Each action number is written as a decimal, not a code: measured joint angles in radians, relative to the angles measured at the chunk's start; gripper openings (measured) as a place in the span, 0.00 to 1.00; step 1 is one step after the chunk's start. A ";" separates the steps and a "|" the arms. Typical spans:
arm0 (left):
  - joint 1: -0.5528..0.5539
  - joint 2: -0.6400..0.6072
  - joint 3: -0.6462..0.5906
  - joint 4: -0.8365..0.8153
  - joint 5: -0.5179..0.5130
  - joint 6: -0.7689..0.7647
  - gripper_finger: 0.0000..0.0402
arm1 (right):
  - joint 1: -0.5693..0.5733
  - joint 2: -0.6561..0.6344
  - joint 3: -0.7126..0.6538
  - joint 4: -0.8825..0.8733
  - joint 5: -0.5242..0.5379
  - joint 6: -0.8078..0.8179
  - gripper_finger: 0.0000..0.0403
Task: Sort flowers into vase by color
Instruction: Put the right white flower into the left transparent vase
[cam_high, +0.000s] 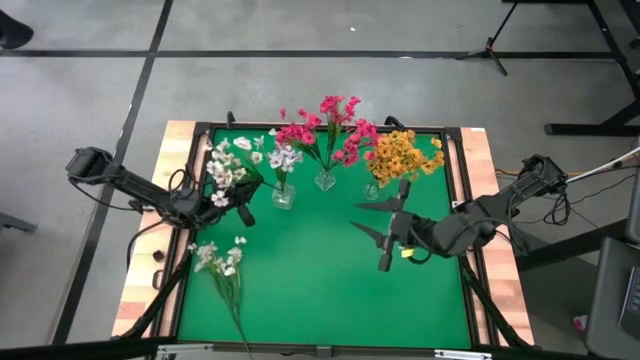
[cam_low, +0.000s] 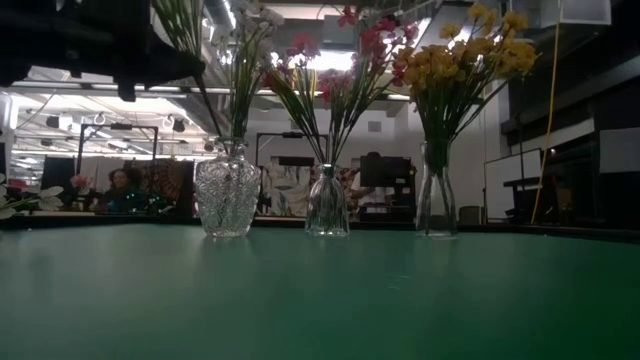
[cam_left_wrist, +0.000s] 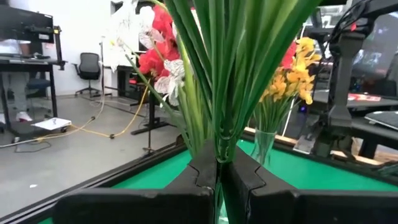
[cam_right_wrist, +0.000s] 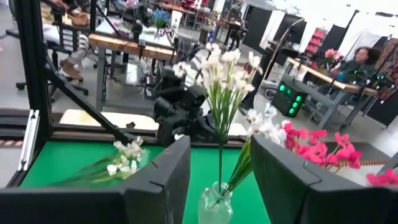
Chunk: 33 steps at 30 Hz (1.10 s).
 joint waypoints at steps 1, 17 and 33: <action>0.004 0.002 0.000 0.003 0.005 0.000 0.01 | -0.001 0.000 0.000 -0.014 0.000 0.011 0.41; 0.072 0.002 0.001 -0.034 0.084 -0.080 0.01 | 0.000 0.000 0.000 -0.062 -0.002 0.062 0.41; 0.106 0.075 0.096 -0.185 0.117 -0.093 0.01 | -0.001 0.000 0.000 -0.061 -0.009 0.062 0.41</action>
